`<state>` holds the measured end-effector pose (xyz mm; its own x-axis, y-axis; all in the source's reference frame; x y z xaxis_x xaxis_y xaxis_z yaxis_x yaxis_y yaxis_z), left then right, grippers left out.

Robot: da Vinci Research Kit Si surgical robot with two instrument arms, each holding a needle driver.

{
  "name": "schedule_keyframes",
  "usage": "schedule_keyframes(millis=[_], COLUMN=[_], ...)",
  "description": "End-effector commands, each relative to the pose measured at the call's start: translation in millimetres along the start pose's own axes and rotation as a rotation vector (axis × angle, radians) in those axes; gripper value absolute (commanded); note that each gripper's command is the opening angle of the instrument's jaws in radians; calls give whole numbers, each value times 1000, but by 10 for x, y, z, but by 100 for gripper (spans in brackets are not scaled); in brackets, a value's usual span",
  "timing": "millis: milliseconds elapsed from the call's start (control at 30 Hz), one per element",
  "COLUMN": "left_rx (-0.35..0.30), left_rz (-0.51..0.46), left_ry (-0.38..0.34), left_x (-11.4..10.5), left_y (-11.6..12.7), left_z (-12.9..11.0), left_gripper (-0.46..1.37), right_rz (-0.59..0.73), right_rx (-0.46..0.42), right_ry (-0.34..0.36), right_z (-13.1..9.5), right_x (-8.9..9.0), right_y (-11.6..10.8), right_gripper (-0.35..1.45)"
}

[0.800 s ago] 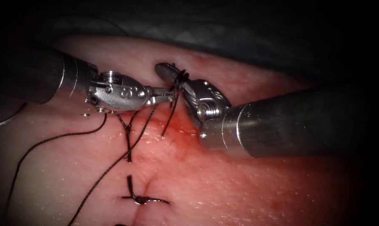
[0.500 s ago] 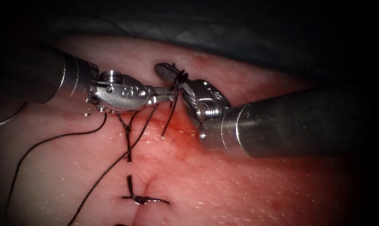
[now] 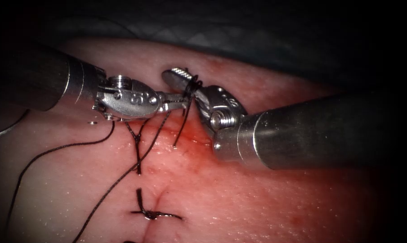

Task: Wound Closure
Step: Grasp the tail end of the suture with the right gripper

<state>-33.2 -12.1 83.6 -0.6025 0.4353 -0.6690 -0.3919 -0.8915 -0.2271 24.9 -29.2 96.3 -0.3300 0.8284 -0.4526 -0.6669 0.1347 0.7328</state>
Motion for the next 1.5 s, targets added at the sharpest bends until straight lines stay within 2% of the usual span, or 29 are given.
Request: schedule_keyframes(millis=[33, 167, 533, 933, 1167, 1500], left_rx=[-9, -10, -12, -22, -27, -46], left_rz=[1, 1, 1, 4, 8, 36], left_ry=[1, 1, 2, 8, 11, 25], left_x=[0, -1, 0, 5, 7, 8], left_y=[0, 0, 0, 6, 7, 9], left_z=[0, -1, -3, -1, 1, 8], left_gripper=[-35, -35, -35, -35, -35, -35], right_rz=[0, 0, 1, -7, -12, -30], right_rx=[3, 4, -5, -80, -141, -234], right_ry=[0, -1, 5, 49, 72, 38], right_z=[0, -1, -10, -30, -42, -49], right_x=[0, 0, -6, -14, -14, -18], right_y=[0, -1, -9, -20, -15, -1], right_gripper=[100, 106, 101, 99, 98, 90])
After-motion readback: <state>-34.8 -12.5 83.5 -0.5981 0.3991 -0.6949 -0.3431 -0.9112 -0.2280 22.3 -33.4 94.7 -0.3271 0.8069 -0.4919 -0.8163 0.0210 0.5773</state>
